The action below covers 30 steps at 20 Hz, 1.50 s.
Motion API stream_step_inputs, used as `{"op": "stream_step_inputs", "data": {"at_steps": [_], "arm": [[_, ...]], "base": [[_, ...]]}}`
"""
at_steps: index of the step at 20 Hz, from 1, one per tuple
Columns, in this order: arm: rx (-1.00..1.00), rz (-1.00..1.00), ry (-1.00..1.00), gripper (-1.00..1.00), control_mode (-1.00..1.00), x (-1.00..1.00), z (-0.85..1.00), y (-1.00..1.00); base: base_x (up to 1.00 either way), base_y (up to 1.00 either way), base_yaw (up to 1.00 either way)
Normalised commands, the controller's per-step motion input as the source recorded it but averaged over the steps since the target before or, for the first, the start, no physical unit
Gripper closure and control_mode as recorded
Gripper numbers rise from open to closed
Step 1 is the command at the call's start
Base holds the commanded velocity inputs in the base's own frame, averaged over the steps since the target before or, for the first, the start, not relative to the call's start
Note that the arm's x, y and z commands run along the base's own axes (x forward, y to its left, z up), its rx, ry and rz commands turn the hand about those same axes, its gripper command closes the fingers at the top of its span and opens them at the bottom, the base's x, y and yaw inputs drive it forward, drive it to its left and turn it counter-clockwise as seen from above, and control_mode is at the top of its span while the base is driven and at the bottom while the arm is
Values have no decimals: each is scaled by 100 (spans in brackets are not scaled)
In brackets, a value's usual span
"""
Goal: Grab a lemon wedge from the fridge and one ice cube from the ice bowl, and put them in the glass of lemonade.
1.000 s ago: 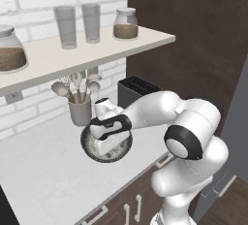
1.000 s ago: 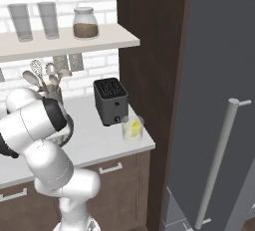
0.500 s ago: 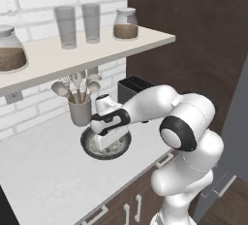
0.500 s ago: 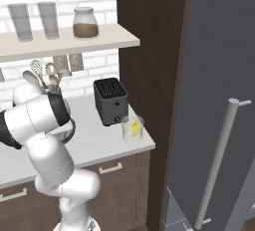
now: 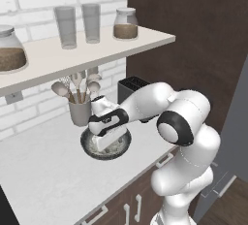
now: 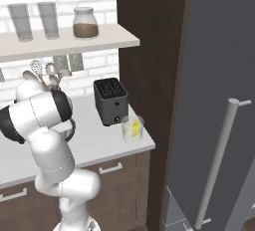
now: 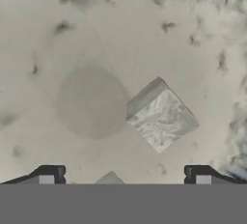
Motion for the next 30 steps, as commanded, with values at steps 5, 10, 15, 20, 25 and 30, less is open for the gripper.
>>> {"op": "stream_step_inputs", "data": {"at_steps": [5, 10, 15, 20, 25, 30], "arm": [[-6, 0, 0, -100, -100, 0, -18, 6], [-5, 0, 1, -100, -100, 0, -31, 0], [-8, 0, 0, -100, -100, 0, -54, 0], [-8, 0, -5, -100, -100, 3, -39, 3], [-2, -4, -10, -100, -100, 10, 0, 0], [10, -13, -9, -100, -100, 5, -13, 0]], "base": [[0, 0, 0], [0, 0, 0], [0, 0, 0], [0, 0, 0], [0, 0, 0], [0, 0, 0]]}}
